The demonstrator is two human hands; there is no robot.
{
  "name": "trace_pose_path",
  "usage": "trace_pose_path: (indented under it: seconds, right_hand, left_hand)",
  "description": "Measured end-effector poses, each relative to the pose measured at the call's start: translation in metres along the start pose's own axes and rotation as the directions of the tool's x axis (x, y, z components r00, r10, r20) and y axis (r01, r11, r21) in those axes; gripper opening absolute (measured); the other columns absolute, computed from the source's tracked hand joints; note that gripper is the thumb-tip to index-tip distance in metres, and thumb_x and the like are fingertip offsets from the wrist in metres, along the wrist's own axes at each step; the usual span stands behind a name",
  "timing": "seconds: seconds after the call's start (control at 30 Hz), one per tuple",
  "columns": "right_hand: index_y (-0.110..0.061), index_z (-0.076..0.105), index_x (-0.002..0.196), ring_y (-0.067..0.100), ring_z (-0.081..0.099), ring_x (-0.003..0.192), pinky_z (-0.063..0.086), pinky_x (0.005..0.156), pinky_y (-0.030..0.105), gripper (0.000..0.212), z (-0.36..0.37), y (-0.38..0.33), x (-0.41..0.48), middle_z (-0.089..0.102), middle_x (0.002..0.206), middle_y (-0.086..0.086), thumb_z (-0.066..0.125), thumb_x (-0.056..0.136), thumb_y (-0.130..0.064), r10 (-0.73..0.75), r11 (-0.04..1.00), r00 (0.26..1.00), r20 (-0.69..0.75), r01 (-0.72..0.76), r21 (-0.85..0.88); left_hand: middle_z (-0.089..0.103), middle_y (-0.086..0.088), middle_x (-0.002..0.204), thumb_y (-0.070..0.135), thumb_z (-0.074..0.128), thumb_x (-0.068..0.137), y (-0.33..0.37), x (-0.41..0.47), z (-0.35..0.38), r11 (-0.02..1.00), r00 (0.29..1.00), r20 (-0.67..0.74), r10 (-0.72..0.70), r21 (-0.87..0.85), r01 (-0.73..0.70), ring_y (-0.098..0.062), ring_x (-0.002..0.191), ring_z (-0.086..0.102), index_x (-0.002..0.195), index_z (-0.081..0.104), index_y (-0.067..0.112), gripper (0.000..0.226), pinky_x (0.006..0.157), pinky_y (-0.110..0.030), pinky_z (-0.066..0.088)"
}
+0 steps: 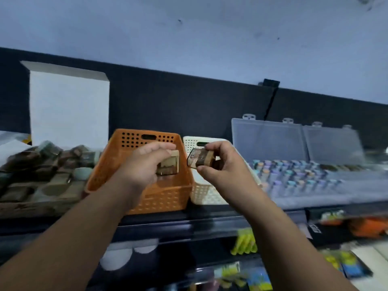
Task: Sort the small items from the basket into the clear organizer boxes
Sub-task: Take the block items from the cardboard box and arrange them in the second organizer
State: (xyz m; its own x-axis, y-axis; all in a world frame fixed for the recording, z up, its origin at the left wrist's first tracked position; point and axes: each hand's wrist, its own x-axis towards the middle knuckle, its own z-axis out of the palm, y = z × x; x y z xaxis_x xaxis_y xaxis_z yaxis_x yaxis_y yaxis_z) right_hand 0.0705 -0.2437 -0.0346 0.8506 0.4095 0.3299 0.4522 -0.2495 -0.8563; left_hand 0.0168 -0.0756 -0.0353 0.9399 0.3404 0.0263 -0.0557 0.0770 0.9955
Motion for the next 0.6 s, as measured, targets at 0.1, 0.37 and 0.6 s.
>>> trace_pose_path:
  seconds: [0.1, 0.37, 0.6]
  right_hand:
    - [-0.035, 0.053, 0.101, 0.017, 0.065, 0.091, 0.050, 0.074, 0.026, 0.038, -0.060, 0.020, -0.037, 0.067, 0.103, -0.001, 0.070, 0.080, -0.008, 0.031, 0.999, 0.997, -0.071, -0.032, -0.012]
    - [-0.030, 0.050, 0.117, 0.015, 0.066, 0.098, 0.053, 0.092, 0.037, 0.045, -0.206, 0.058, -0.140, 0.063, 0.113, 0.000, 0.070, 0.083, -0.007, 0.136, 0.985, 0.961, -0.241, -0.158, -0.071]
    - [-0.031, 0.053, 0.115, 0.012, 0.064, 0.098, 0.054, 0.089, 0.035, 0.044, -0.313, 0.086, -0.205, 0.064, 0.107, -0.006, 0.074, 0.081, -0.014, 0.170, 0.966, 0.887, -0.430, -0.237, -0.105]
  left_hand:
    - [0.069, -0.004, 0.093, 0.010, 0.062, 0.088, -0.013, -0.021, 0.064, 1.000, 0.990, 0.142, 0.020, 0.018, -0.023, -0.019, 0.085, 0.064, 0.100, 0.065, 0.017, 0.014, 0.078, -0.035, 0.052]
    - [0.059, -0.005, 0.081, 0.005, 0.077, 0.074, -0.043, -0.063, 0.234, 0.980, 0.942, 0.315, 0.119, 0.113, -0.162, -0.015, 0.064, 0.052, 0.091, 0.057, 0.018, 0.030, 0.056, -0.023, 0.045]
    - [0.063, -0.010, 0.096, 0.021, 0.082, 0.065, -0.049, -0.082, 0.357, 0.969, 0.894, 0.440, 0.084, 0.174, -0.177, -0.025, 0.079, 0.063, 0.096, 0.051, 0.022, 0.043, 0.079, -0.046, 0.055]
